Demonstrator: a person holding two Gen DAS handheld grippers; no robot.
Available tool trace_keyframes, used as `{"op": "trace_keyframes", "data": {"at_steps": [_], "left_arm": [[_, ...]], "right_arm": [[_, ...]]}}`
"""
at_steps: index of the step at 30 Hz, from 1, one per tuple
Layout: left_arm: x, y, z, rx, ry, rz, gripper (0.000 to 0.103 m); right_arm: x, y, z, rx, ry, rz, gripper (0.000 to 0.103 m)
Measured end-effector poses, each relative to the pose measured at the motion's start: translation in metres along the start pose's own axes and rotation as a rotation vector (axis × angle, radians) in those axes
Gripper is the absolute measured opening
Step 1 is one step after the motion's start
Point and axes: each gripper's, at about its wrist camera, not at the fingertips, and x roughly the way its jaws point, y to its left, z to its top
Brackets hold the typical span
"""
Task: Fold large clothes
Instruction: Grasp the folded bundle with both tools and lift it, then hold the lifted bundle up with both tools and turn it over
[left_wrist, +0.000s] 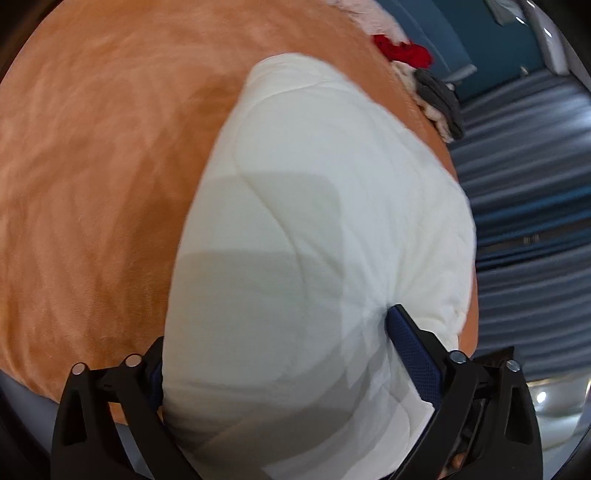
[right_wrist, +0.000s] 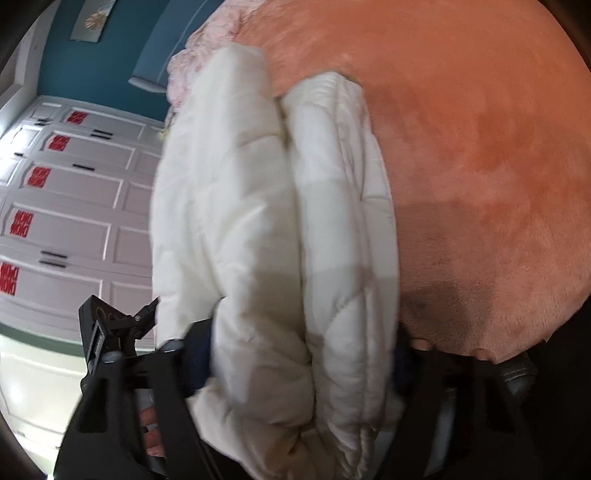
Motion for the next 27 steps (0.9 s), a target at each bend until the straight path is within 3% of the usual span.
{"op": "trace_keyframes", "data": {"at_steps": [3,10,27], "left_arm": [[-0.012,-0.022,-0.004,0.097,-0.033,0.01,0.084],[-0.068,-0.063,-0.008,0.206,-0.144,-0.073,0.076],[-0.266,-0.196,0.018,0.562,-0.639,-0.243,0.075]], "right_arm": [[-0.022,0.019,0.001,-0.086,-0.044,-0.016,0.041],[-0.078,0.07,0.002,-0.23,-0.182,0.005,0.038],[-0.232,0.239,0.004,-0.607,-0.599,0.213,0.038]]}}
